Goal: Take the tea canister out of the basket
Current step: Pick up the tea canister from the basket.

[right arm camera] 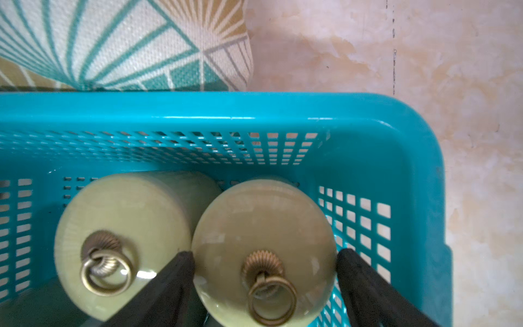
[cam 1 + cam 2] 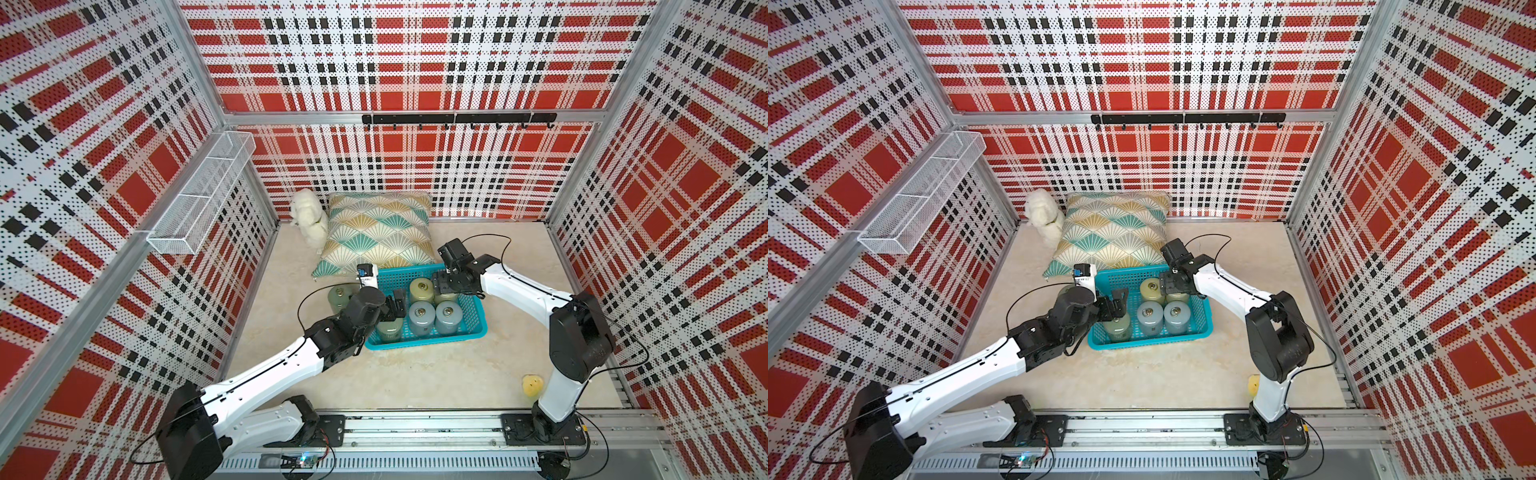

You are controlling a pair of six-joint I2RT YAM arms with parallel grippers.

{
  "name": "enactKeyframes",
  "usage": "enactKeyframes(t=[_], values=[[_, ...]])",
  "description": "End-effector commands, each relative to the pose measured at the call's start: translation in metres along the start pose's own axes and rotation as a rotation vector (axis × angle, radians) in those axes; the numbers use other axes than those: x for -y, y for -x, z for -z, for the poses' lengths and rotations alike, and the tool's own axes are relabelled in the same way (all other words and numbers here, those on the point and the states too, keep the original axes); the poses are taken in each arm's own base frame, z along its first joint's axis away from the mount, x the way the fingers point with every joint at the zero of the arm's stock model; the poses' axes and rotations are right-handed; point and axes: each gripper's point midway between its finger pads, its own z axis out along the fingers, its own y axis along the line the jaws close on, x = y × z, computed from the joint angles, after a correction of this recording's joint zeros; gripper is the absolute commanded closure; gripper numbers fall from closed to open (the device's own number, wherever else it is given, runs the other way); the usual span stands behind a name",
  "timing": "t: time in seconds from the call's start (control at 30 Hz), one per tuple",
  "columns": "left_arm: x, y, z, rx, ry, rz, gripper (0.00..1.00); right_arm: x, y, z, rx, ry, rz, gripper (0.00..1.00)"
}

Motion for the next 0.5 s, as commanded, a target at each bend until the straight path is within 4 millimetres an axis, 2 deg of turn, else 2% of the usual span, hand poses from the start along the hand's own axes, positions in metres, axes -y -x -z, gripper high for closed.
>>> enactKeyframes(t=[0.0,0.13,0.47], values=[[-0.0007,0.0104,0.0048,0.055,-0.005,0.019,0.01,0.0116,-0.0168,-0.0168,-0.074,-0.061,0.021,0.13],[-0.0038,0.0112,0.0076,0.067,-0.001,0.021,0.01,0.0147,-0.0229,-0.0223,-0.106,-0.083,0.028,0.10],[-0.0018,0.0106,0.0085,0.071,-0.023,0.006,0.01,0.0181,-0.0195,-0.0205,-0.098,-0.103,0.037,0.06]])
